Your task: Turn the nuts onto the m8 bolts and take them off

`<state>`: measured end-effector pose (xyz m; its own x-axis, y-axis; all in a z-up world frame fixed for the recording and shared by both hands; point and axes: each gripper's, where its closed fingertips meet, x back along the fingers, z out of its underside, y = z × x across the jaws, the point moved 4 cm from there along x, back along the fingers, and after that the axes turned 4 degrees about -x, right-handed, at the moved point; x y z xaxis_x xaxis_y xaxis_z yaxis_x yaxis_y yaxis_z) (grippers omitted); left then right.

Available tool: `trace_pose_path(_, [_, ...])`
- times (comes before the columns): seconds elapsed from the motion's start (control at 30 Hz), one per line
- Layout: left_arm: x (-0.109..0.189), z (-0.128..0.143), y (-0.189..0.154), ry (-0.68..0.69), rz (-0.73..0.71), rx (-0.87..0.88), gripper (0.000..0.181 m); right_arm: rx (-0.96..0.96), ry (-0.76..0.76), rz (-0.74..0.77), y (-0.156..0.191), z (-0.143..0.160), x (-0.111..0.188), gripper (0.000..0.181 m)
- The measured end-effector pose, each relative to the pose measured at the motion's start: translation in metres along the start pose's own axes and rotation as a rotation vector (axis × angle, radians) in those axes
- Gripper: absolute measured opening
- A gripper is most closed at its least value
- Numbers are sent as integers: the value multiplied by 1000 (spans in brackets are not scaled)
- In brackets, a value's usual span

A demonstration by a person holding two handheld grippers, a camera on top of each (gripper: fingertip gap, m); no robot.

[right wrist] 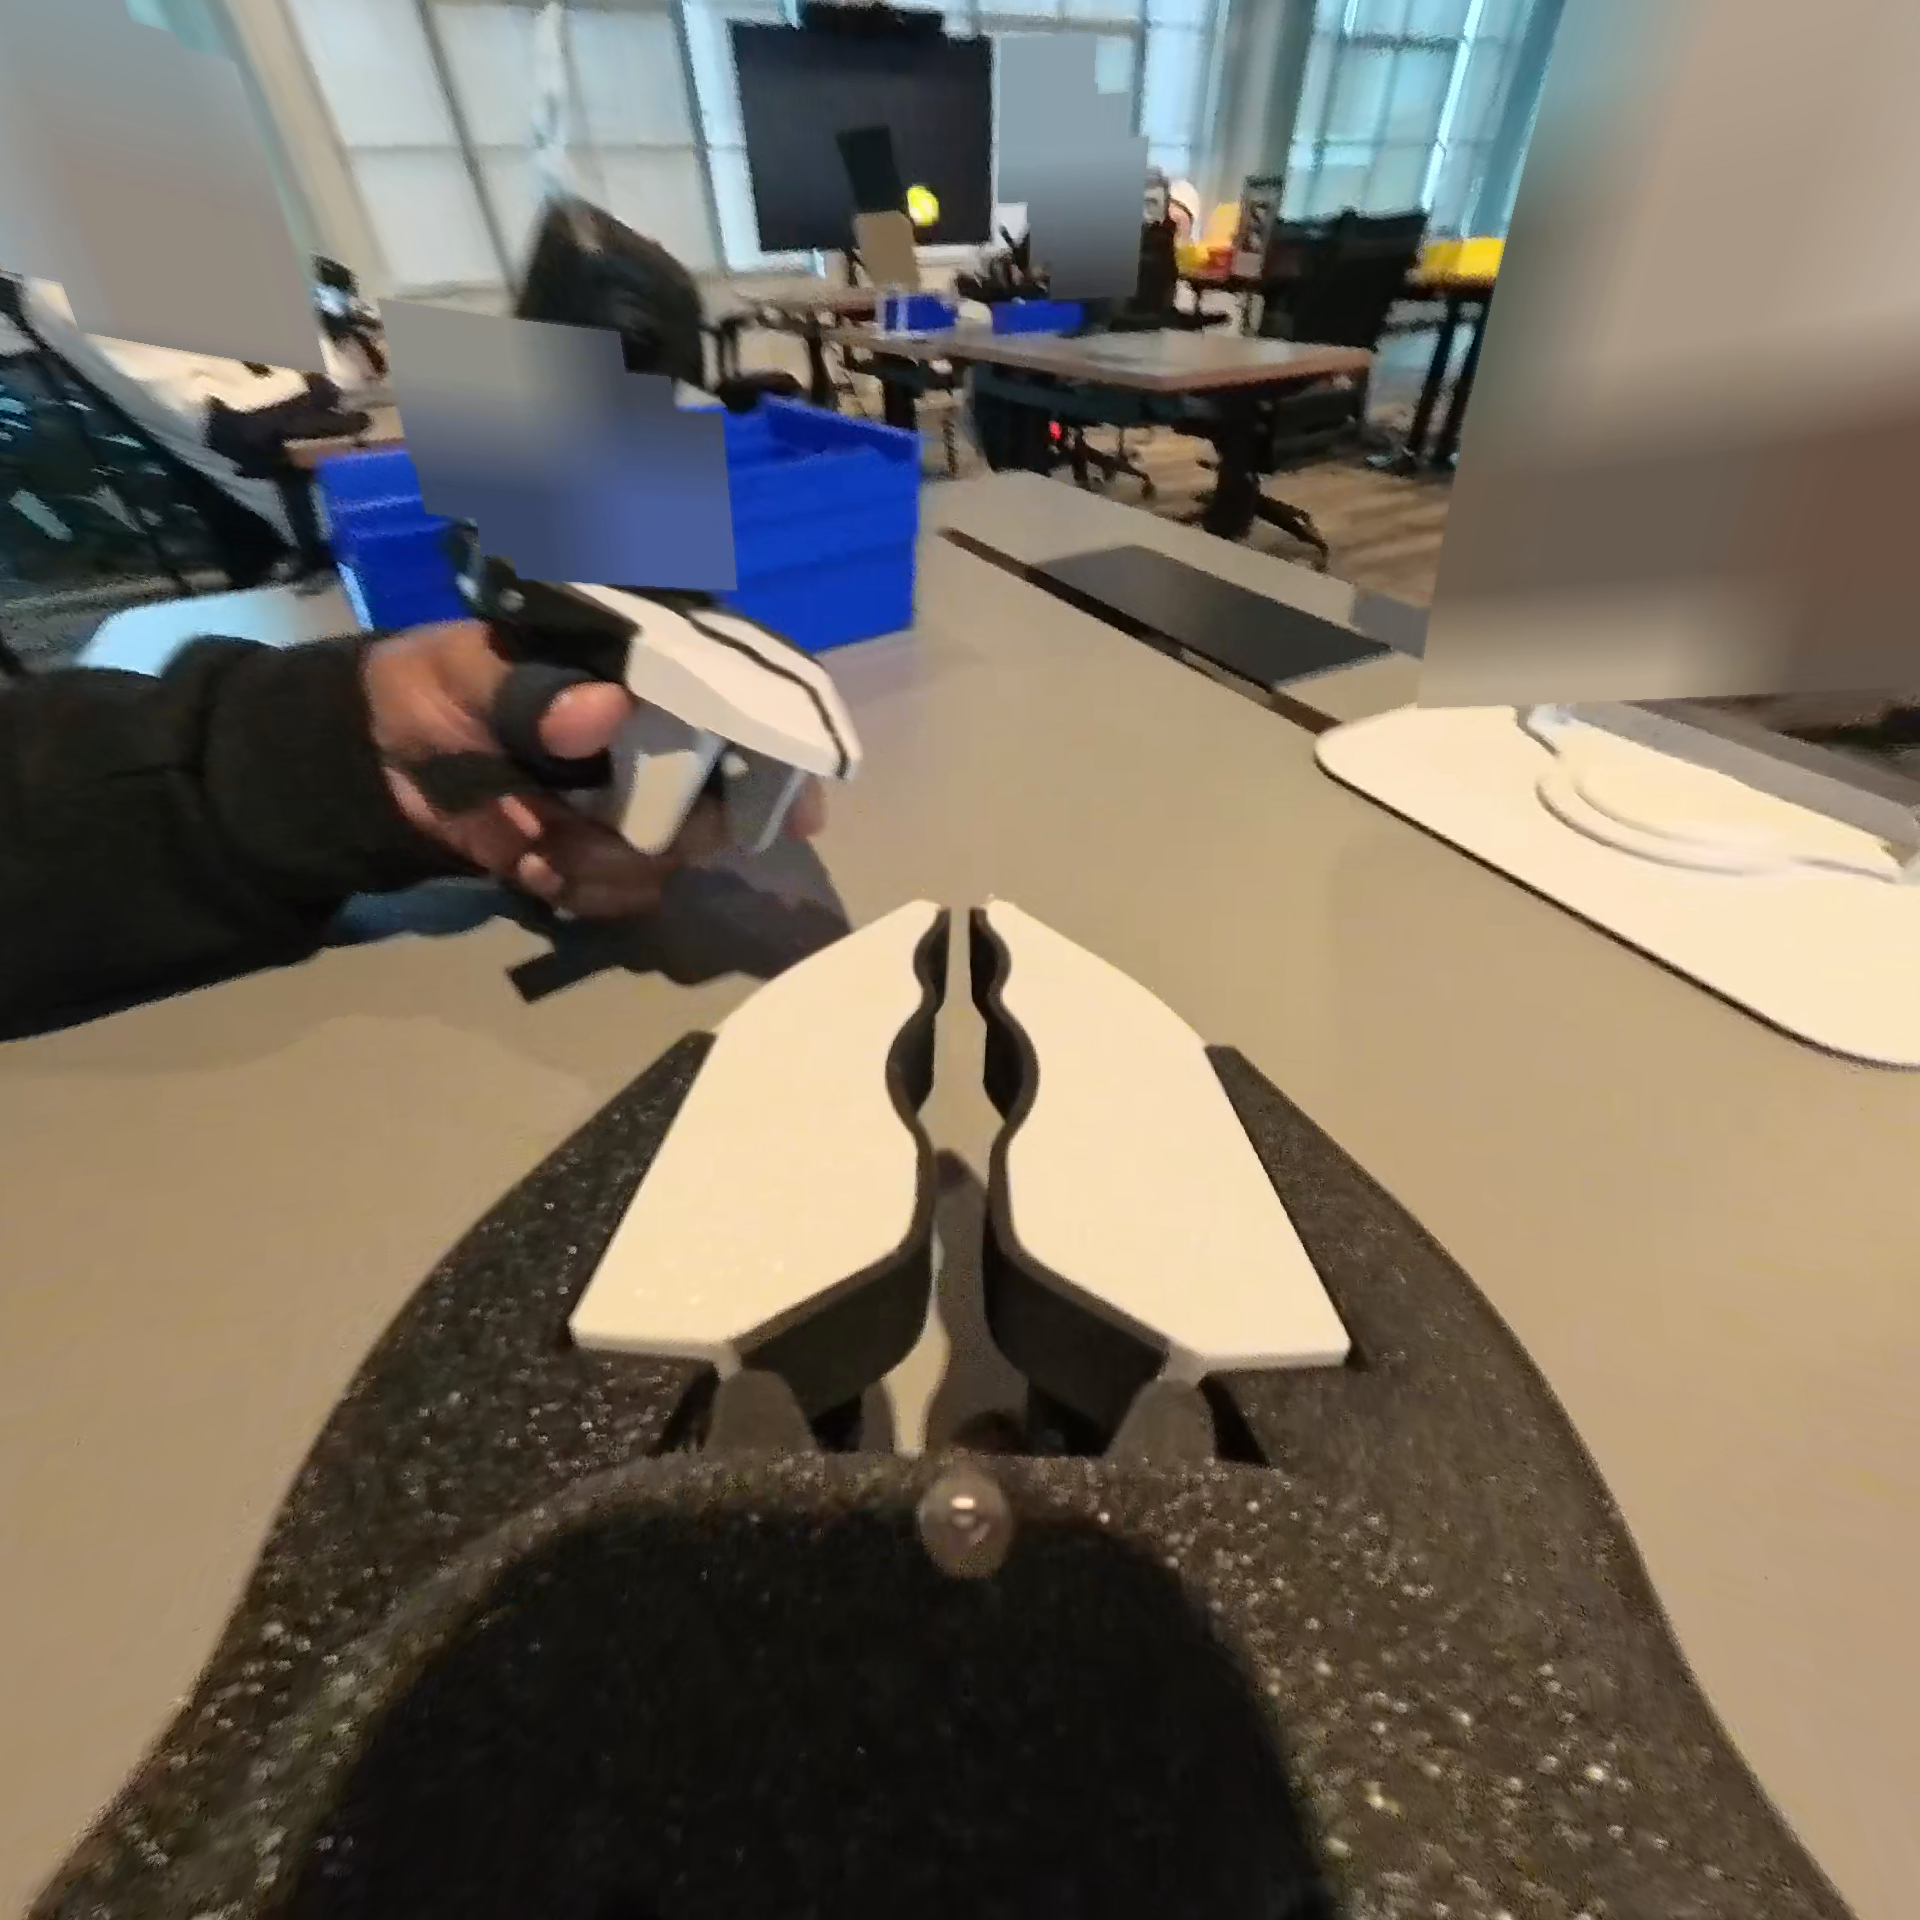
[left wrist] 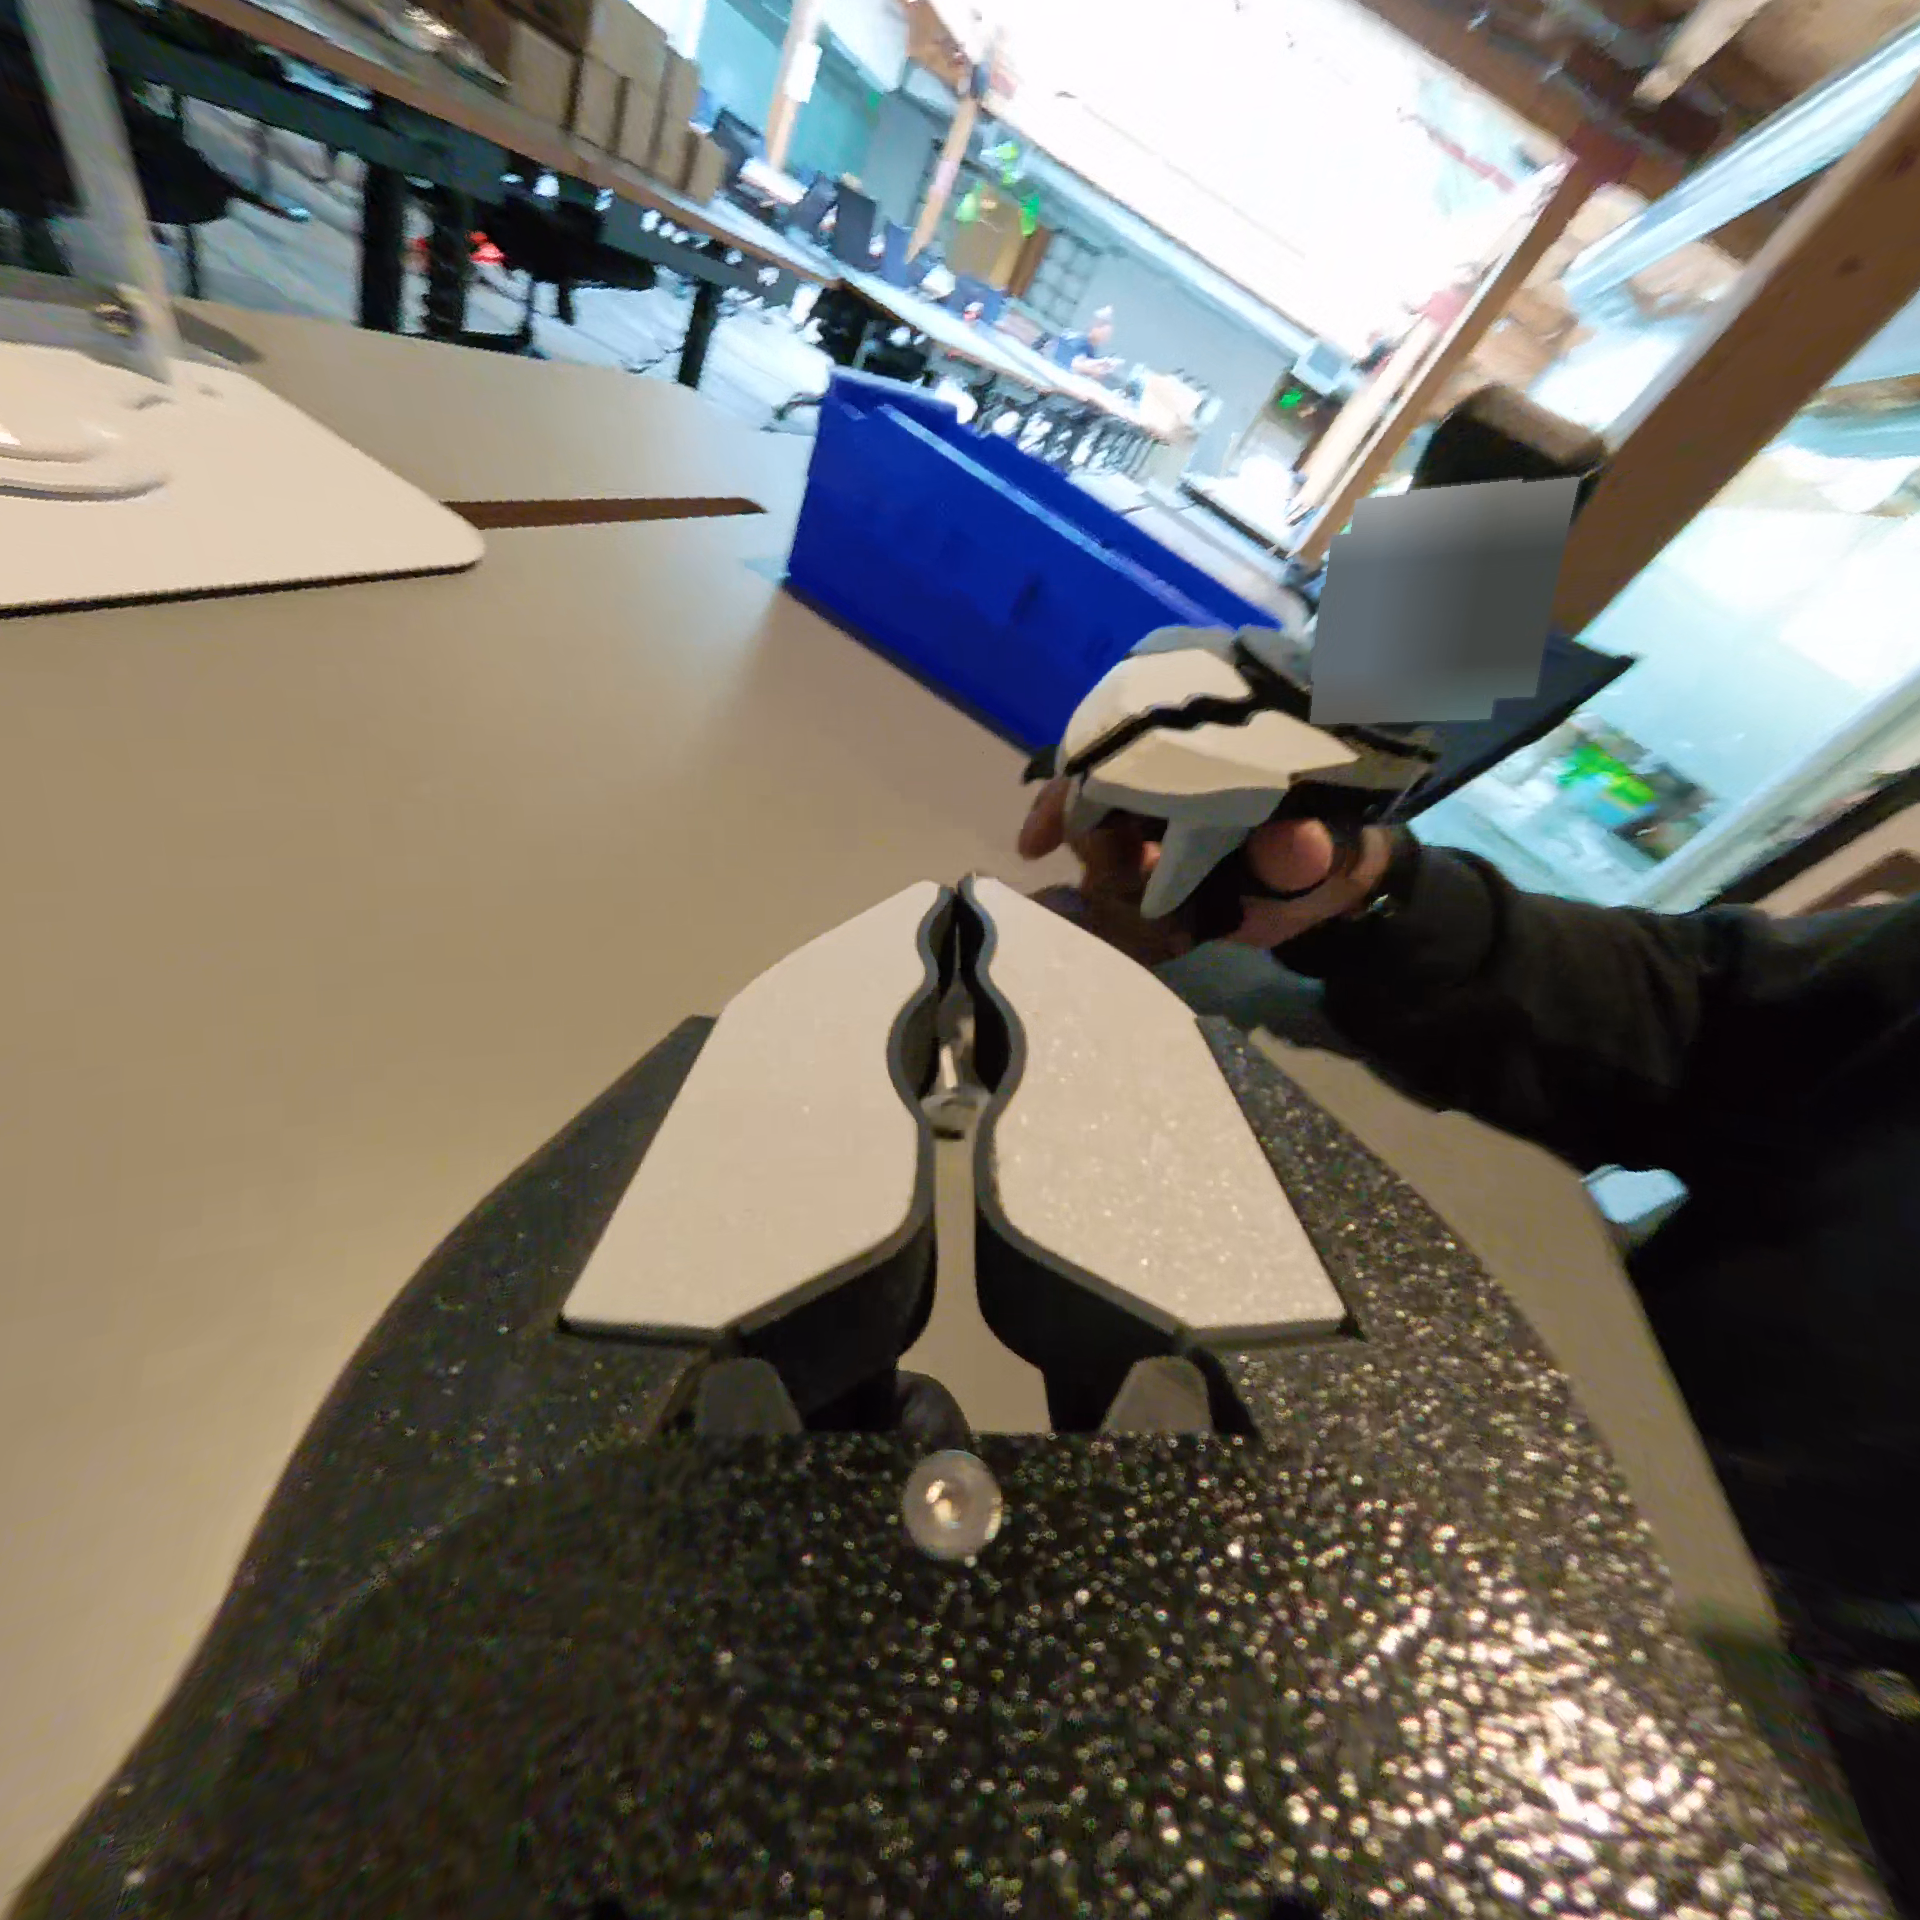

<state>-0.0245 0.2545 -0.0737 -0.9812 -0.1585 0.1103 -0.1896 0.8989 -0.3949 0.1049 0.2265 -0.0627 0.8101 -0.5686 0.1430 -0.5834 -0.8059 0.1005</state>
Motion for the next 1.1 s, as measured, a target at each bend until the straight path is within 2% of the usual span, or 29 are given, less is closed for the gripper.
trace_pose_path(0.13, [-9, 13, -1, 132, -51, -84, 13, -7, 105, 73, -15, 16, -3, 7])
trace_pose_path(0.33, [-30, 52, -15, 461, -124, -264, 25, -6, 150, 103, -16, 20, -6, 8])
trace_pose_path(0.47, [-38, 66, -20, 575, -171, -371, 27, -52, 143, 94, -20, 19, -6, 8])
trace_pose_path(0.8, [-46, 70, -14, 627, -275, -400, 26, -113, 134, 72, -23, 18, -5, 8])
trace_pose_path(0.87, [-48, 70, -15, 625, -274, -396, 16, -101, 140, 71, -22, 19, -6, 8])
trace_pose_path(0.97, [-48, 70, -16, 622, -271, -412, 15, -82, 150, 67, -20, 20, -7, 8])
trace_pose_path(1.1, [-48, 66, -19, 582, -287, -566, 15, -82, 147, 50, -18, 19, -6, 8])
